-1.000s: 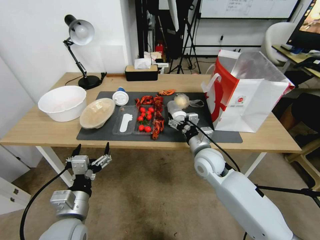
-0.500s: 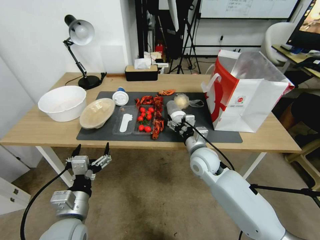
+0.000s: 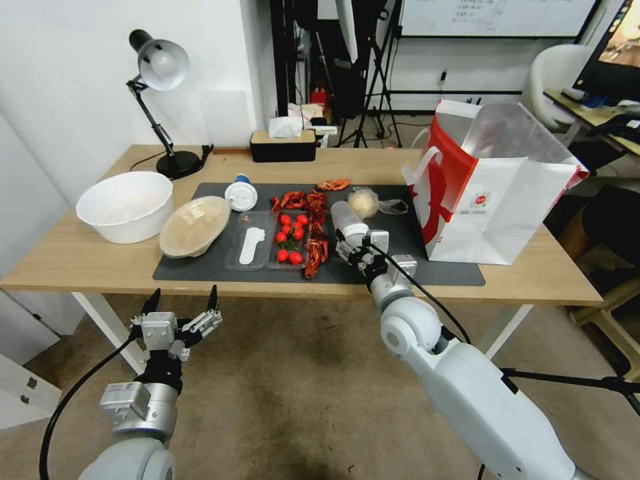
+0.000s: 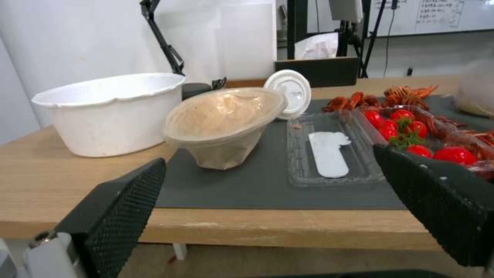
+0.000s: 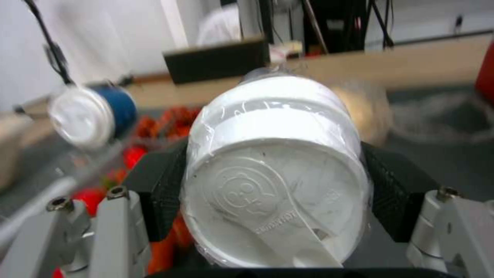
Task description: Pick up the trash from the table and place it into the takeout bag.
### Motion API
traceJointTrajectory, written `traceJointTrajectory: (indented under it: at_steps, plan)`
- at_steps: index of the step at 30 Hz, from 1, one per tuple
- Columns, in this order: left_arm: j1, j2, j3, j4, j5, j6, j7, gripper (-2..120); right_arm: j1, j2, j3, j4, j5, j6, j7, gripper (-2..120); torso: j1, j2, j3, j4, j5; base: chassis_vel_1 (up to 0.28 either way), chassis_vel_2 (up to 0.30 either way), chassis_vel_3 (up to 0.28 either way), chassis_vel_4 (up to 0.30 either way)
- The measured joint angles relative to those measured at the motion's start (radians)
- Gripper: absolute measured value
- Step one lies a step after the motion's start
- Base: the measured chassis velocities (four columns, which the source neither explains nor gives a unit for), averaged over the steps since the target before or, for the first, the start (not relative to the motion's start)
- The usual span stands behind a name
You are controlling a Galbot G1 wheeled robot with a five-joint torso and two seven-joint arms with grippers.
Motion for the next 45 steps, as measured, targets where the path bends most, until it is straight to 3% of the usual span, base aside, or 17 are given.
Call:
traceJointTrajectory:
  at_steps: [7, 12, 17, 25, 36, 45]
  plan:
    - [0.002, -0.003, 0.002, 0.0, 0.015, -0.007, -0.001, 100, 0.021, -0.051, 0.108, 0.145, 0.054, 0.068, -0.119, 69, 0.0, 0.0, 0.0, 0.0, -0.0001, 0.0, 0.0, 0.0, 0.0]
    - [0.004, -0.004, 0.003, 0.0, 0.019, -0.008, -0.001, 100, 0.061, -0.089, 0.201, 0.214, 0.101, 0.072, -0.135, 69, 0.0, 0.0, 0.0, 0.0, 0.0, 0.0, 0.0, 0.0, 0.0]
    - [0.004, -0.005, 0.005, -0.002, 0.023, -0.008, -0.001, 100, 0.13, -0.156, 0.297, 0.253, 0.155, 0.042, -0.087, 69, 0.0, 0.0, 0.0, 0.0, -0.0003, 0.0, 0.0, 0.0, 0.0]
    - [0.007, -0.009, 0.013, -0.003, 0.032, -0.015, 0.003, 100, 0.191, -0.245, 0.445, 0.182, 0.142, -0.12, 0.087, 69, 0.0, 0.0, 0.0, -0.0002, 0.0, 0.0, 0.0, 0.0, 0.0]
    - [0.012, -0.01, 0.016, -0.004, 0.043, -0.023, 0.005, 100, 0.151, -0.233, 0.455, 0.107, 0.093, -0.219, 0.174, 69, 0.0, 0.0, 0.0, 0.0001, -0.0001, 0.0, 0.0, 0.0, 0.0]
    - [0.018, -0.01, 0.014, -0.005, 0.045, -0.029, 0.006, 100, 0.162, -0.227, 0.452, 0.114, 0.094, -0.23, 0.186, 99, 0.0, 0.0, 0.0, 0.0001, -0.0003, 0.0, 0.0, 0.0, 0.0]
